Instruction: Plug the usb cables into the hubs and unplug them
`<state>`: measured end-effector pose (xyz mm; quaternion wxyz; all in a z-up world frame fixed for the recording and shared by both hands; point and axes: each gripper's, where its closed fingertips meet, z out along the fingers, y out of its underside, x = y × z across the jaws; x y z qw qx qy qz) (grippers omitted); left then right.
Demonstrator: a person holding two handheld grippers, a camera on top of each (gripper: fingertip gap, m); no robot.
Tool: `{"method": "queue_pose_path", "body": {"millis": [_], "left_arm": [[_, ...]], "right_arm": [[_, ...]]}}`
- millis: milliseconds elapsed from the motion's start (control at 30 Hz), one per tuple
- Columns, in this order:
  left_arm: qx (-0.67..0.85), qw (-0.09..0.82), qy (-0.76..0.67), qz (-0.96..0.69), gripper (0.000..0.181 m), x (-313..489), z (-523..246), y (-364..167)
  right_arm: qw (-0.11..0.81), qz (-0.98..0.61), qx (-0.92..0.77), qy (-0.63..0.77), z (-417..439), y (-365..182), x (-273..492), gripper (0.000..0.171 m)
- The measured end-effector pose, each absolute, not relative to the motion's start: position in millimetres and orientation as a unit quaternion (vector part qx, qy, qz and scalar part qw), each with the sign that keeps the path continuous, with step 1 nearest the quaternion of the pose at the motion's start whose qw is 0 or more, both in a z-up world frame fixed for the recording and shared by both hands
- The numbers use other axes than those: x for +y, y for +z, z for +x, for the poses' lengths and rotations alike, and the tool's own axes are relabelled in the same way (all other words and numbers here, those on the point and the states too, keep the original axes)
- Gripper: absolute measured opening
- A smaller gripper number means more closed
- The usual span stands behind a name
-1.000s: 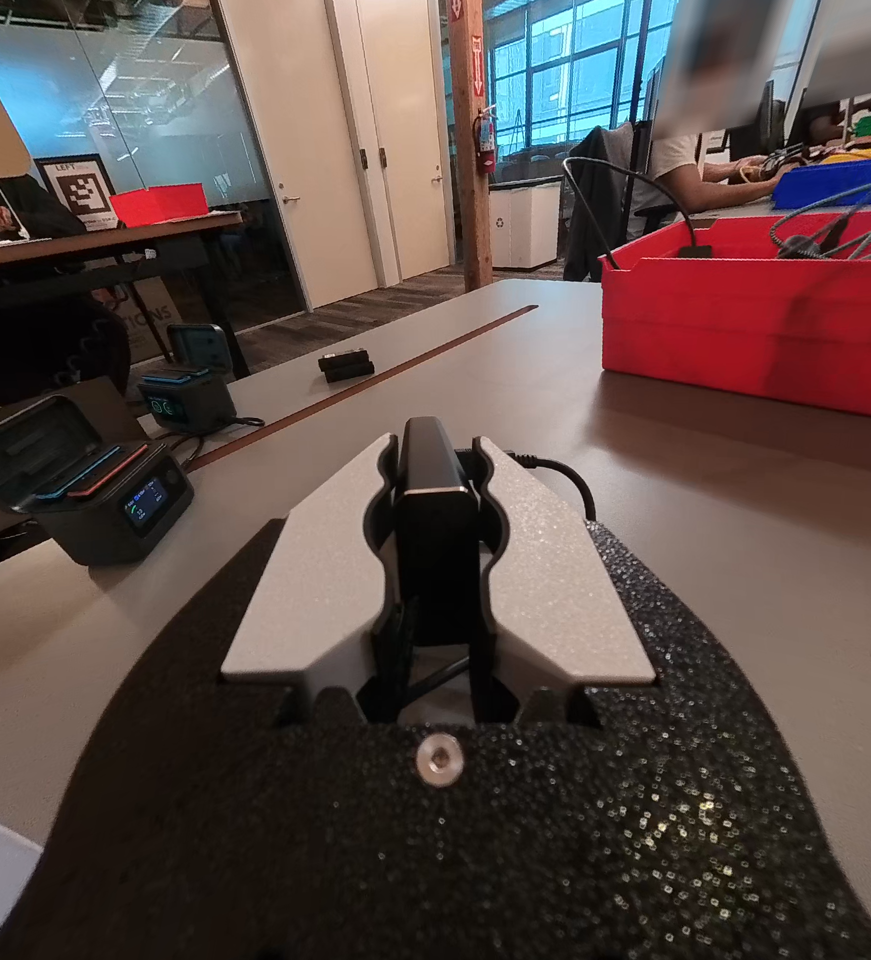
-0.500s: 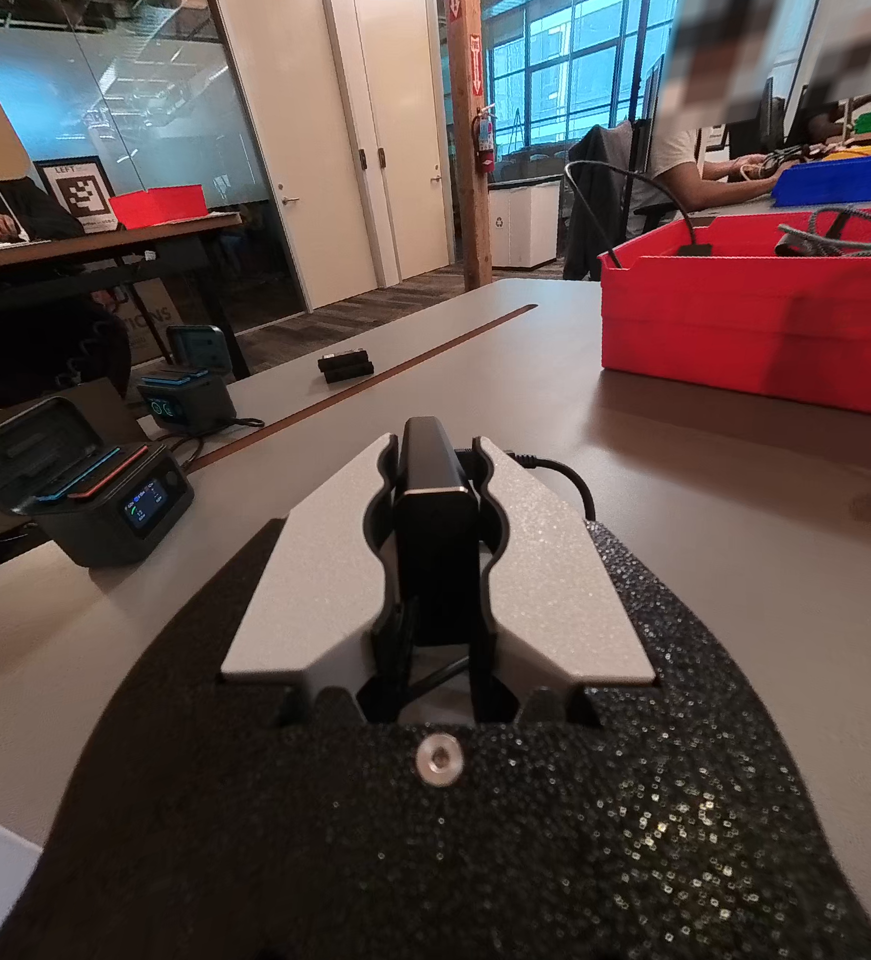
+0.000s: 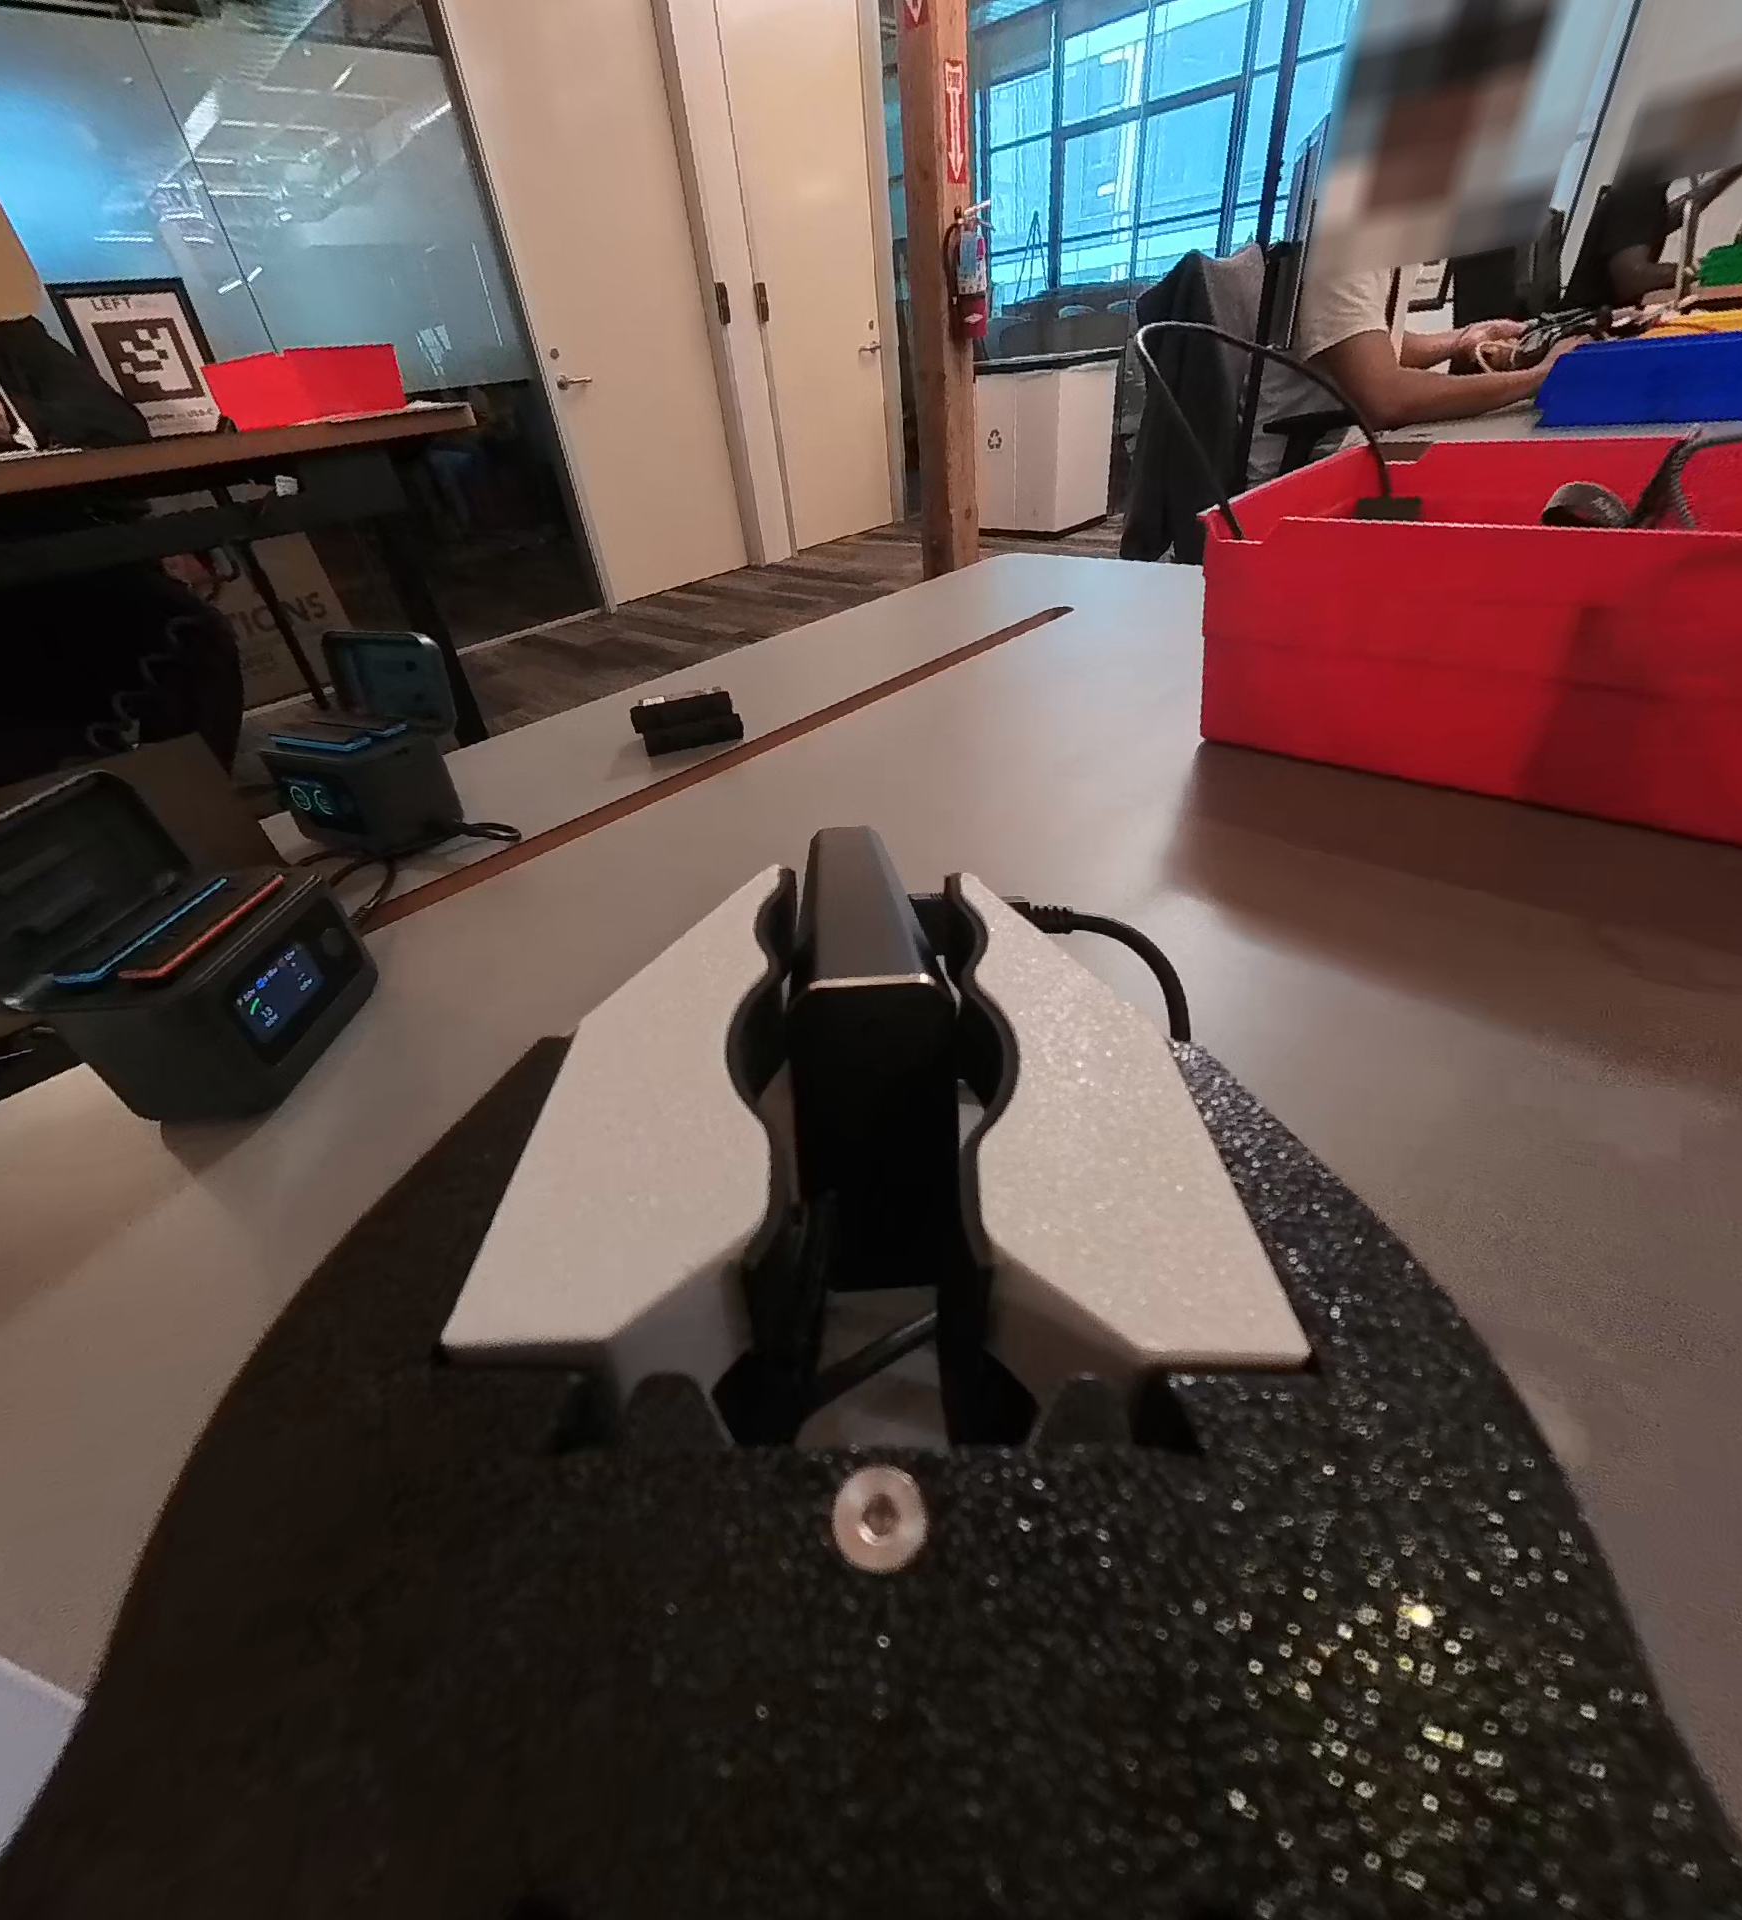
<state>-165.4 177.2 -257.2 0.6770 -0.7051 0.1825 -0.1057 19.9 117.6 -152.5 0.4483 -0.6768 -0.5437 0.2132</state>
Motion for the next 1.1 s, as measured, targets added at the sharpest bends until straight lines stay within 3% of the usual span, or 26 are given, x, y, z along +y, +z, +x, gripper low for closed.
{"method": "queue_pose_path", "body": {"millis": [267, 400, 467, 567, 633, 733, 800, 1000, 1100], "left_arm": [[0.198, 0.664, -0.117, -0.712, 0.026, 174.5, -159.5, -261.3], [0.200, 0.650, -0.134, -0.721, 0.025, 173.1, -159.2, -265.0], [0.206, 0.634, -0.146, -0.731, 0.025, 172.3, -157.5, -269.9], [0.217, 0.608, -0.172, -0.744, 0.015, 169.7, -151.6, -275.1], [0.209, 0.583, -0.171, -0.766, 0.047, 172.2, -151.9, -281.2], [0.231, 0.541, -0.148, -0.795, 0.066, 172.1, -147.0, -295.7], [0.241, 0.526, -0.117, -0.807, 0.063, 172.5, -145.0, -302.4], [0.260, 0.519, -0.004, -0.814, 0.030, 177.7, -149.4, -302.8], [0.244, 0.521, -0.042, -0.817, 0.027, 177.4, -149.9, -299.8]], "right_arm": [[0.371, -0.735, -0.507, 0.256, -116.4, -289.6, 184.3, 0.040], [0.330, -0.756, -0.484, 0.292, -133.8, -312.4, 198.9, 0.028], [0.335, -0.750, -0.483, 0.304, -138.3, -314.0, 199.9, 0.011], [0.352, -0.739, -0.507, 0.269, -134.9, -322.6, 200.9, 0.008], [0.383, -0.717, -0.527, 0.249, -134.0, -319.5, 197.2, 0.007], [0.441, -0.676, -0.548, 0.219, -135.2, -299.4, 190.3, 0.007], [0.477, -0.648, -0.567, 0.175, -136.0, -291.5, 186.1, 0.007], [0.522, -0.602, -0.590, 0.130, -143.5, -283.9, 169.3, 0.007], [0.531, -0.579, -0.606, 0.122, -144.5, -281.1, 166.8, 0.009]]}}
